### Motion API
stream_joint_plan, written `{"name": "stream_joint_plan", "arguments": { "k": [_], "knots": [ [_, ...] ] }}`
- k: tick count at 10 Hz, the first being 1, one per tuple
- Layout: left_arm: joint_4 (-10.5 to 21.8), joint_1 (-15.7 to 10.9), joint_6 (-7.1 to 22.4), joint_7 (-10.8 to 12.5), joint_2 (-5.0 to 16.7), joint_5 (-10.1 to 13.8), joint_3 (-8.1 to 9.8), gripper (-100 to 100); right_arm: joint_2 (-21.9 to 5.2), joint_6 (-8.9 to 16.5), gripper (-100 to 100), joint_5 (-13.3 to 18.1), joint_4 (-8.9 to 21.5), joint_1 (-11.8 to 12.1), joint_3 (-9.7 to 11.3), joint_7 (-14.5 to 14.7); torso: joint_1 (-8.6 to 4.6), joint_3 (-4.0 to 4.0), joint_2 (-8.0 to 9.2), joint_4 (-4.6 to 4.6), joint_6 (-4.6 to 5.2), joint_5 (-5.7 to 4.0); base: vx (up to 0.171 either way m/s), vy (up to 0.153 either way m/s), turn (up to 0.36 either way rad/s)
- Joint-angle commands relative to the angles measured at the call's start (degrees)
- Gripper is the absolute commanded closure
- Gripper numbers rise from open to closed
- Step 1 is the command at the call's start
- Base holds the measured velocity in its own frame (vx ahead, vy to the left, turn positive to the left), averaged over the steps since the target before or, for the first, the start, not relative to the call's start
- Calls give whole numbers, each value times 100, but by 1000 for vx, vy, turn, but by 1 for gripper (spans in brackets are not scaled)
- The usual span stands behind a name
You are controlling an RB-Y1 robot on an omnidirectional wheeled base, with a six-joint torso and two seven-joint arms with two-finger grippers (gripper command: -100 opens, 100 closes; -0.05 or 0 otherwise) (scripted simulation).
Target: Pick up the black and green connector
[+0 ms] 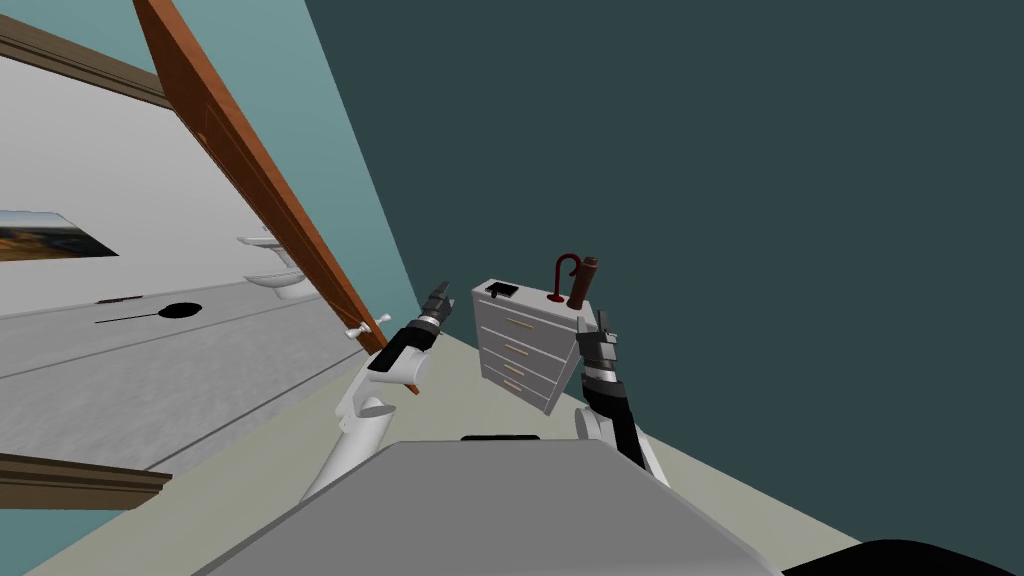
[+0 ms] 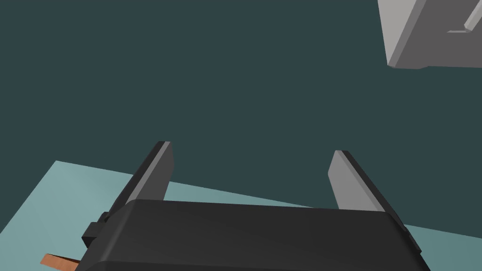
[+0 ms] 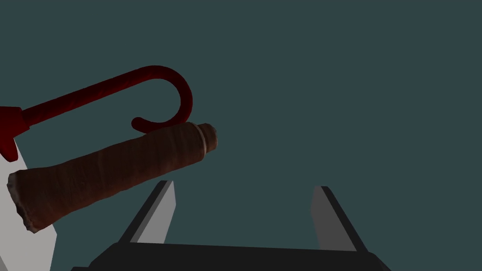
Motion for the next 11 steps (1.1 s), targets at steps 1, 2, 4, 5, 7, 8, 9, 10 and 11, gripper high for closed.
{"name": "stream_joint_plan", "arguments": {
  "k": [1,2,4,5,7,8,9,10,11],
  "knots": [
    [-9,-20,180,1,15,20,8,-100,0,0,0,0,0,0,0,0,0,0,0,0,0,0,-10,5,-4],
    [53,-268,400,-28,13,80,15,-100,0,0,0,0,0,0,0,0,-1,-1,-3,0,0,0,-14,11,58],
    [53,-268,619,-28,13,80,15,-100,0,0,0,0,0,0,0,0,1,-2,-3,-1,0,0,-10,8,15],
    [121,-518,834,-50,9,137,22,-100,0,0,0,0,0,0,0,0,-1,-2,-4,-1,0,0,-8,9,54],
    [121,-518,1065,-50,9,137,22,-100,0,0,0,0,0,0,0,0,-2,-3,-5,-1,0,0,-4,3,13],
    [195,-769,1266,-62,4,189,29,-100,0,0,0,0,0,0,0,0,-3,-3,-6,-1,0,0,-6,4,46],
    [195,-769,1413,-62,4,189,29,-100,0,0,0,0,0,0,0,0,-3,-4,-7,-1,0,-1,-4,4,23],
    [195,-769,1517,-62,4,189,29,-100,0,0,0,0,0,0,0,0,-2,-4,-6,-2,0,0,0,0,0],
    [274,-1021,1721,-66,-2,237,36,-100,0,0,0,0,0,0,0,0,-3,-4,-7,-2,0,-1,1,3,41]
  ]
}}
